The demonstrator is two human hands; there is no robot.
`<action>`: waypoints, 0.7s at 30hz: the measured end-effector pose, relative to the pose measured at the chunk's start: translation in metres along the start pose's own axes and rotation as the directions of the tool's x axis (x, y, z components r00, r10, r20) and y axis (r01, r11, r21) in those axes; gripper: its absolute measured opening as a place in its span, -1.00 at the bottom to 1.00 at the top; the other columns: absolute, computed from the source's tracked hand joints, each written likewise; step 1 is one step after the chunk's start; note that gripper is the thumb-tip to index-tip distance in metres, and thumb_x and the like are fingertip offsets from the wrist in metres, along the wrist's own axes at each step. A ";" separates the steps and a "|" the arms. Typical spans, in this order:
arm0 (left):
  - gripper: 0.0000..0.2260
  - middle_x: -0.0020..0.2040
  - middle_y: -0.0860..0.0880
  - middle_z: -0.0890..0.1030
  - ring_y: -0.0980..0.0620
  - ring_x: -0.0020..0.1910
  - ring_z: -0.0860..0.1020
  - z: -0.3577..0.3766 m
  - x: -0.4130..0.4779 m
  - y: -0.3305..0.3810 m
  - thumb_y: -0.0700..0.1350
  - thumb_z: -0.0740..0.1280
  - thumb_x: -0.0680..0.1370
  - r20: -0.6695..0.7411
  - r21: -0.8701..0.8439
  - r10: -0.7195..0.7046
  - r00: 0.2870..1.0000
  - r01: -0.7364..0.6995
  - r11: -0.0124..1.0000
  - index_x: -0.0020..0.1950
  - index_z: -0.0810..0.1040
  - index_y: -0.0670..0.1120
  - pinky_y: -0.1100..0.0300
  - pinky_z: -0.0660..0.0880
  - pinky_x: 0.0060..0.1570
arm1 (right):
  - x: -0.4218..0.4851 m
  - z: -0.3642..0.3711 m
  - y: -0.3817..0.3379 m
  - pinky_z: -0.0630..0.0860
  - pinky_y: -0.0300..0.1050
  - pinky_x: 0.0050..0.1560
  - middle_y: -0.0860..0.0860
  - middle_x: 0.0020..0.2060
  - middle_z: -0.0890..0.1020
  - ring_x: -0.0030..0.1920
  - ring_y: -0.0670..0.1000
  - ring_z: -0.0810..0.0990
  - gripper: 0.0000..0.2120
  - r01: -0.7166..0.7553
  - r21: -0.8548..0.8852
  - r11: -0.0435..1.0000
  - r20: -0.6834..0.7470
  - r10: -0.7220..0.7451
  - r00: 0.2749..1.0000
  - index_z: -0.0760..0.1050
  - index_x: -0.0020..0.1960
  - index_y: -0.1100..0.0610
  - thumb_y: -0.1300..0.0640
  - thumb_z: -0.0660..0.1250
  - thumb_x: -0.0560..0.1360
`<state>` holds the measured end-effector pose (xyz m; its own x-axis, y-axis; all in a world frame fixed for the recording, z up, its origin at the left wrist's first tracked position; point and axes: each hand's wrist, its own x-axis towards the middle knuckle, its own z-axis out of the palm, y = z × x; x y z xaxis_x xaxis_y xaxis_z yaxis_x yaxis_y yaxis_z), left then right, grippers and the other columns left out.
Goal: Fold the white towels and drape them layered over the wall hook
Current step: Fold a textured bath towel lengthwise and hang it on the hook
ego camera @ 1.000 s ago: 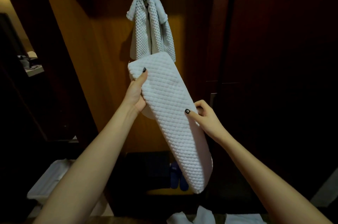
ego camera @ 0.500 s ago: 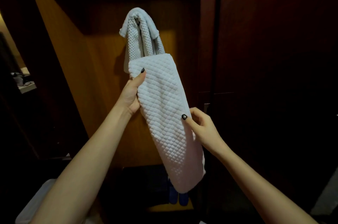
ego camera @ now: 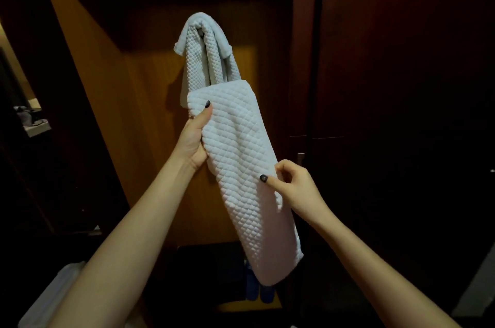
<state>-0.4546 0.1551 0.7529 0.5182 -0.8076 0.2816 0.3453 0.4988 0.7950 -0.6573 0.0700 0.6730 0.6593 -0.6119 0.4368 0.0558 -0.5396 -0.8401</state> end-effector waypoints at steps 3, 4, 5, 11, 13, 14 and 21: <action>-0.62 0.30 -0.23 0.54 -0.17 0.27 0.54 0.000 0.001 -0.001 -0.16 0.28 0.61 -0.016 0.039 0.034 0.999 -0.033 0.999 0.41 0.40 -0.24 -0.12 0.52 0.21 | 0.001 0.003 0.006 0.41 -0.05 -0.21 0.12 -0.25 0.52 -0.26 0.03 0.46 -0.69 0.009 -0.184 0.983 0.018 -0.006 1.000 0.48 -0.16 0.33 0.06 0.38 0.54; -0.60 0.31 -0.23 0.54 -0.17 0.27 0.55 0.000 0.002 -0.001 -0.16 0.28 0.61 -0.034 0.057 0.047 0.998 -0.045 0.997 0.42 0.38 -0.24 -0.12 0.51 0.22 | 0.000 0.002 0.007 0.34 -0.13 -0.30 0.06 -0.33 0.46 -0.34 -0.06 0.39 -0.68 0.008 -0.186 0.983 -0.013 -0.011 1.000 0.43 -0.22 0.30 0.07 0.34 0.56; -0.59 0.31 -0.23 0.54 -0.16 0.27 0.55 -0.002 0.002 -0.002 -0.16 0.29 0.61 -0.054 0.070 0.063 0.997 -0.059 0.996 0.43 0.37 -0.24 -0.12 0.51 0.23 | -0.001 0.002 0.009 0.28 -0.22 -0.36 -0.01 -0.39 0.40 -0.40 -0.14 0.33 -0.67 0.005 -0.164 0.987 -0.049 -0.013 0.999 0.38 -0.27 0.25 0.07 0.30 0.58; -0.63 0.21 -0.20 0.62 -0.15 0.18 0.60 -0.003 -0.003 -0.003 -0.09 0.36 0.54 -0.123 -0.048 0.027 0.992 -0.033 0.998 0.31 0.49 -0.18 -0.06 0.60 0.04 | 0.015 0.005 0.020 0.28 -0.30 -0.34 -0.17 -0.42 0.38 -0.39 -0.21 0.32 -0.70 0.024 -0.011 1.000 -0.141 -0.025 0.990 0.32 -0.26 0.09 0.06 0.22 0.63; -0.56 0.24 -0.22 0.59 -0.16 0.21 0.59 -0.001 -0.003 -0.002 -0.07 0.37 0.52 -0.109 -0.075 0.007 0.994 -0.015 0.997 0.36 0.45 -0.18 -0.10 0.58 0.10 | 0.022 0.006 0.023 0.45 -0.18 -0.18 -0.10 -0.25 0.55 -0.25 -0.13 0.51 -0.84 0.018 0.050 0.999 -0.127 -0.012 0.992 0.46 -0.09 0.09 0.06 0.24 0.63; -0.55 0.26 -0.22 0.58 -0.17 0.22 0.58 0.000 -0.003 0.000 -0.07 0.36 0.53 -0.097 -0.081 -0.002 0.995 -0.006 0.997 0.38 0.43 -0.18 -0.12 0.56 0.14 | 0.024 0.006 0.024 0.52 -0.12 -0.06 -0.09 -0.12 0.61 -0.13 -0.10 0.59 -0.90 0.014 0.072 0.997 -0.120 -0.005 0.993 0.49 0.01 0.06 0.06 0.24 0.63; -0.62 0.23 -0.23 0.60 -0.17 0.20 0.59 0.014 -0.006 0.009 -0.09 0.33 0.54 -0.027 -0.127 -0.058 0.998 0.054 0.990 0.32 0.48 -0.20 -0.10 0.60 0.07 | 0.023 0.005 0.021 0.58 0.14 0.15 0.04 0.05 0.66 0.09 0.02 0.65 -0.80 0.016 0.231 0.973 0.005 -0.018 1.000 0.59 0.05 -0.04 -0.12 0.29 0.57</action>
<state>-0.4657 0.1604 0.7660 0.5181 -0.8265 0.2204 0.4693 0.4901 0.7346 -0.6370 0.0474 0.6644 0.6617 -0.5994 0.4504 0.2385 -0.4012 -0.8844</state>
